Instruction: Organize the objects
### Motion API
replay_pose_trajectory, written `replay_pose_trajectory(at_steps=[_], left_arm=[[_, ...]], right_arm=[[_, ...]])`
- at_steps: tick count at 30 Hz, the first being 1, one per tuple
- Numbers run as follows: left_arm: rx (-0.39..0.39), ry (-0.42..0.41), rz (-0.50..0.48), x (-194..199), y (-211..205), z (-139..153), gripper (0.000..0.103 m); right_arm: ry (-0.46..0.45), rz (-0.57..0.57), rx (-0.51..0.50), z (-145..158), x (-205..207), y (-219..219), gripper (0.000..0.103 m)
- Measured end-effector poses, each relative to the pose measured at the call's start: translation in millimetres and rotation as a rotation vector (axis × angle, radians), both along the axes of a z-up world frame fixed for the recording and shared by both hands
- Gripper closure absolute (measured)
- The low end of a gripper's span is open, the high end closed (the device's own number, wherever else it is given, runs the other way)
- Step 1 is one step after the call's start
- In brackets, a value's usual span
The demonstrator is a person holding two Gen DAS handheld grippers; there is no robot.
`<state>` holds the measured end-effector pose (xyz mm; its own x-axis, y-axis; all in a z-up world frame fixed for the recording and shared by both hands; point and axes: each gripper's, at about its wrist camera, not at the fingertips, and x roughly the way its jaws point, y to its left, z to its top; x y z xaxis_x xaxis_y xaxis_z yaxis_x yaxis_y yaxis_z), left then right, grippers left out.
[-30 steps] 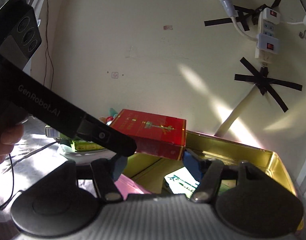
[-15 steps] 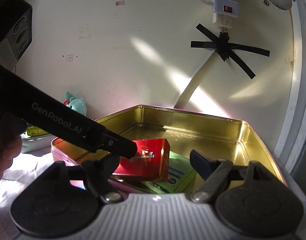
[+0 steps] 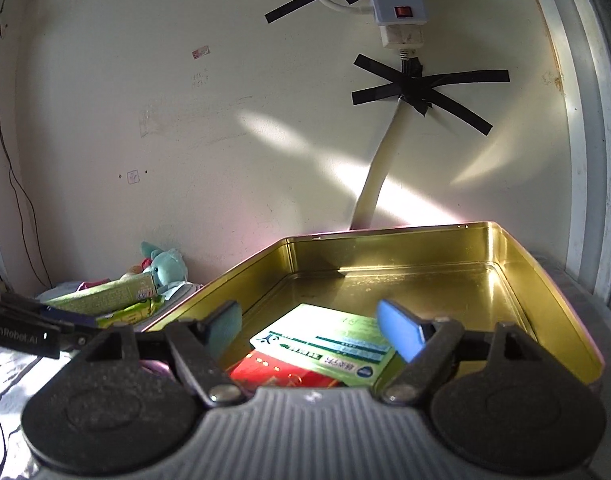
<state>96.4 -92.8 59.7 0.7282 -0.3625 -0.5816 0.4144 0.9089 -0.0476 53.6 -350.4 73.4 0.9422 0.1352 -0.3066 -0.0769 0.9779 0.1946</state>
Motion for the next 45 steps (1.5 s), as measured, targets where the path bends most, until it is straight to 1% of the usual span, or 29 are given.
replay_pose_trajectory(at_steps=[3, 5, 7, 8, 9, 10, 13, 14, 16, 18, 20, 23, 26, 28, 29, 30, 31, 34, 35, 36, 39, 42, 43, 44, 45], left_arm=[[-0.029, 0.025, 0.053, -8, 41, -9, 0.041], [-0.057, 0.042, 0.109, -11, 72, -13, 0.041], [-0.097, 0.061, 0.192, -8, 103, -15, 0.041], [-0.151, 0.087, 0.238, -4, 123, -15, 0.041], [-0.204, 0.117, 0.268, 0, 138, -15, 0.038], [-0.283, 0.155, 0.300, 6, 156, -15, 0.037], [-0.481, 0.218, 0.350, 19, 191, -17, 0.034], [-0.529, 0.230, 0.363, 23, 198, -17, 0.032], [-0.599, 0.248, 0.372, 33, 206, -17, 0.031], [-0.635, 0.255, 0.375, 42, 208, -19, 0.031], [-0.678, 0.275, 0.385, 51, 211, -23, 0.031], [-0.744, 0.298, 0.396, 61, 212, -31, 0.031], [-0.782, 0.313, 0.398, 69, 215, -38, 0.030], [-0.812, 0.343, 0.403, 73, 217, -47, 0.031], [-0.823, 0.355, 0.402, 74, 219, -51, 0.037], [-0.839, 0.358, 0.387, 73, 219, -53, 0.048], [-0.854, 0.357, 0.374, 71, 220, -54, 0.049], [-0.857, 0.346, 0.343, 62, 222, -51, 0.058], [-0.868, 0.355, 0.315, 56, 225, -51, 0.063], [-0.867, 0.365, 0.296, 50, 226, -51, 0.065], [-0.788, 0.373, 0.251, 26, 229, -47, 0.066], [-0.689, 0.376, 0.197, -11, 236, -47, 0.067], [-0.658, 0.371, 0.187, -23, 237, -46, 0.067], [-0.599, 0.346, 0.179, -41, 238, -46, 0.067], [-0.559, 0.327, 0.173, -51, 238, -45, 0.067]], right_arm=[[-0.019, 0.021, 0.024, 7, -7, 7, 0.025], [-0.033, 0.064, 0.029, 12, -12, 19, 0.025], [-0.046, 0.117, 0.020, 15, -17, 37, 0.025], [-0.049, 0.137, 0.018, 16, -18, 45, 0.025], [-0.045, 0.160, 0.021, 16, -18, 56, 0.025], [-0.037, 0.184, 0.029, 15, -18, 66, 0.025], [-0.014, 0.260, 0.036, 9, -20, 94, 0.026], [-0.011, 0.281, 0.023, 6, -22, 102, 0.026], [-0.012, 0.316, -0.041, -1, -28, 118, 0.026], [-0.010, 0.340, -0.098, -9, -32, 129, 0.026], [0.008, 0.367, -0.109, -17, -32, 133, 0.026], [0.034, 0.383, -0.162, -25, -32, 142, 0.026], [0.034, 0.395, -0.143, -25, -33, 139, 0.025], [0.049, 0.391, -0.121, -26, -31, 136, 0.025], [0.056, 0.390, -0.112, -26, -30, 134, 0.025], [0.062, 0.389, -0.105, -26, -29, 133, 0.025], [0.067, 0.387, -0.096, -26, -28, 132, 0.025], [0.073, 0.388, -0.091, -26, -27, 130, 0.025], [0.072, 0.390, -0.093, -26, -27, 130, 0.025], [0.068, 0.393, -0.098, -26, -28, 131, 0.025], [0.056, 0.431, -0.108, -24, -30, 136, 0.025], [0.085, 0.499, -0.091, -19, -24, 145, 0.025], [0.097, 0.519, -0.084, -17, -22, 148, 0.025], [0.106, 0.535, -0.077, -15, -19, 152, 0.025], [0.110, 0.551, -0.068, -12, -16, 156, 0.025]])
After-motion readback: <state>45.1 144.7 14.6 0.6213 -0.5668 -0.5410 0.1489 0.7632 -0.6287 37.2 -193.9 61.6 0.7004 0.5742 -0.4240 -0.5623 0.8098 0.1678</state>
